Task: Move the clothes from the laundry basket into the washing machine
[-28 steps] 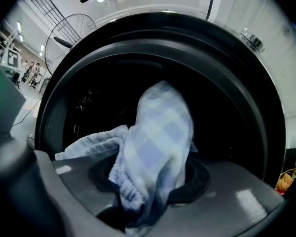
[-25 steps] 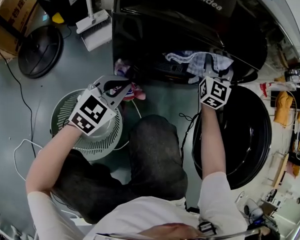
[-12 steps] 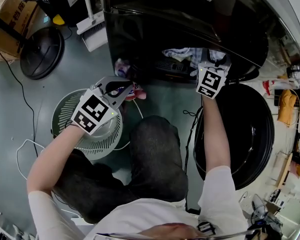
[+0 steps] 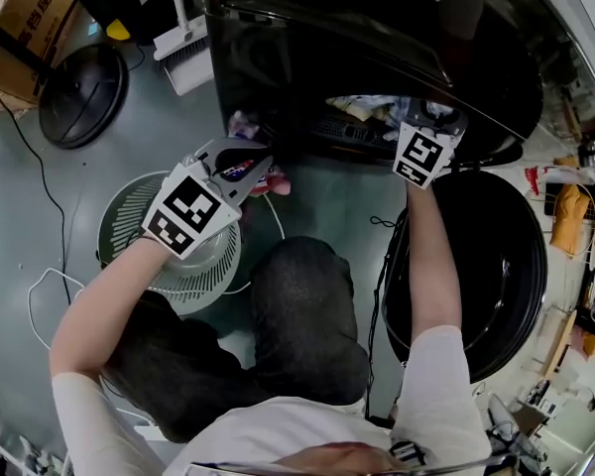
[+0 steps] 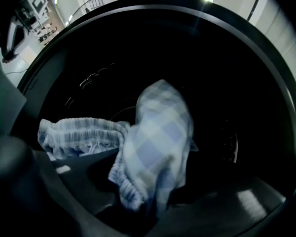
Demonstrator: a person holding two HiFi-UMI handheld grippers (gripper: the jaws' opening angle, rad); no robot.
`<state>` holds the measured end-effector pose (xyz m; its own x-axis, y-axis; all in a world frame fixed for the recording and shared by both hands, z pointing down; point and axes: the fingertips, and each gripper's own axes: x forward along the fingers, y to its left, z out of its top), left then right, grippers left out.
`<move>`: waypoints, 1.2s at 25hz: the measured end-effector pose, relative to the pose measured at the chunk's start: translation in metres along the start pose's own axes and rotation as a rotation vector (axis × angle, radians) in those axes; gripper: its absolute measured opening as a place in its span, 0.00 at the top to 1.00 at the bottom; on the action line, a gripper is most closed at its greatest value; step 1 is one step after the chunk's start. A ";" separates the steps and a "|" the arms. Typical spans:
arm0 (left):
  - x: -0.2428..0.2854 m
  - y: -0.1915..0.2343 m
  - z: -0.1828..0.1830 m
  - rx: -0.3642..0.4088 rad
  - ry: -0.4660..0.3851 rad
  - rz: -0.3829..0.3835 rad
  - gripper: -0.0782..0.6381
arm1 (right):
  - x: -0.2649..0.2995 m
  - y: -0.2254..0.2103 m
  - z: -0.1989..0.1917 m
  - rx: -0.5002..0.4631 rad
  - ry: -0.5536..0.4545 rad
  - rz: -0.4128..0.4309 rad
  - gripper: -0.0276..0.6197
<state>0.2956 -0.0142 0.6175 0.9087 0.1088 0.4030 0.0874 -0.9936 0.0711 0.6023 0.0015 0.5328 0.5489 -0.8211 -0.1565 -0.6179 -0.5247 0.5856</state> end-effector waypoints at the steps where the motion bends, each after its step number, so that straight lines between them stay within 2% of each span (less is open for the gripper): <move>1: 0.000 0.001 0.000 0.002 0.002 0.002 0.88 | 0.002 -0.002 -0.001 -0.008 -0.002 -0.015 0.59; 3: -0.001 0.002 -0.003 0.000 0.008 0.010 0.88 | 0.009 0.001 -0.016 0.004 0.050 -0.001 0.57; 4: -0.002 0.003 -0.005 -0.006 0.011 0.014 0.88 | 0.013 0.008 -0.031 0.026 0.112 0.037 0.51; 6: -0.004 0.003 -0.008 -0.019 0.017 0.020 0.88 | 0.016 0.025 -0.064 0.077 0.254 0.136 0.30; 7: -0.005 0.003 -0.009 -0.022 0.018 0.020 0.88 | 0.014 0.032 -0.076 0.091 0.302 0.171 0.24; 14: -0.011 0.005 -0.007 -0.019 0.009 0.016 0.88 | -0.008 0.040 -0.098 0.131 0.410 0.237 0.24; 18: -0.013 0.006 -0.011 -0.017 0.024 0.001 0.88 | -0.016 0.044 -0.112 0.097 0.508 0.256 0.24; 23: -0.017 0.009 -0.010 -0.022 0.017 0.000 0.88 | -0.025 0.054 -0.121 0.105 0.581 0.300 0.24; 26: -0.019 0.011 -0.013 -0.017 0.027 0.000 0.88 | -0.028 0.060 -0.115 0.114 0.573 0.318 0.24; 30: -0.021 0.014 -0.012 -0.025 0.027 0.007 0.88 | -0.036 0.061 -0.095 0.156 0.498 0.324 0.24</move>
<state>0.2728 -0.0304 0.6211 0.8980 0.1028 0.4279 0.0703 -0.9934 0.0911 0.5981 0.0199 0.6496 0.4934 -0.7601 0.4229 -0.8518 -0.3236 0.4120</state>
